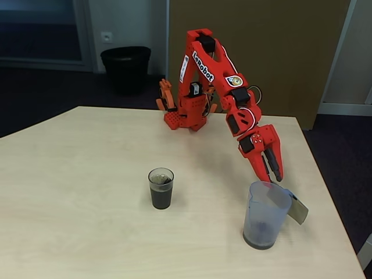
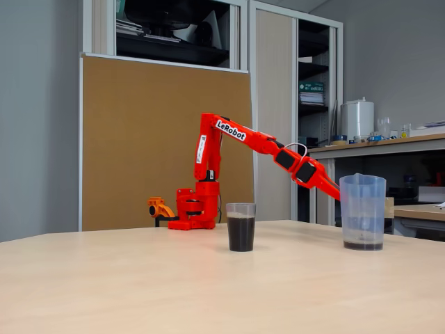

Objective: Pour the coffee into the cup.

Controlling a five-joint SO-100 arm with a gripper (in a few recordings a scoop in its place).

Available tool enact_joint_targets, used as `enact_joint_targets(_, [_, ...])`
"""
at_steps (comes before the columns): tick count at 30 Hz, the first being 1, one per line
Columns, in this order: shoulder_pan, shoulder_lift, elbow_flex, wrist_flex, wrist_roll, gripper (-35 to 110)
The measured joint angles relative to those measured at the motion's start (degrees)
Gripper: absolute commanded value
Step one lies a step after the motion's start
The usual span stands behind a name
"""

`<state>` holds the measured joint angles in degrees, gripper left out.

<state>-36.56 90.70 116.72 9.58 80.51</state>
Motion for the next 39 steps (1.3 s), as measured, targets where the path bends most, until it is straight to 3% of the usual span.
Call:
enact_joint_targets(11, [6.15, 24.52, 27.25, -3.25, -22.24, 0])
enact_joint_targets(18, [10.28, 45.97, 44.03, 8.79, -28.13, 0])
enact_joint_targets(27, [19.34, 75.85, 62.4, 22.32, -52.21, 0])
enact_joint_targets(31, [23.29, 79.01, 62.84, 29.44, -58.89, 0])
enact_joint_targets(39, [29.09, 84.99, 62.93, 46.23, -58.89, 0])
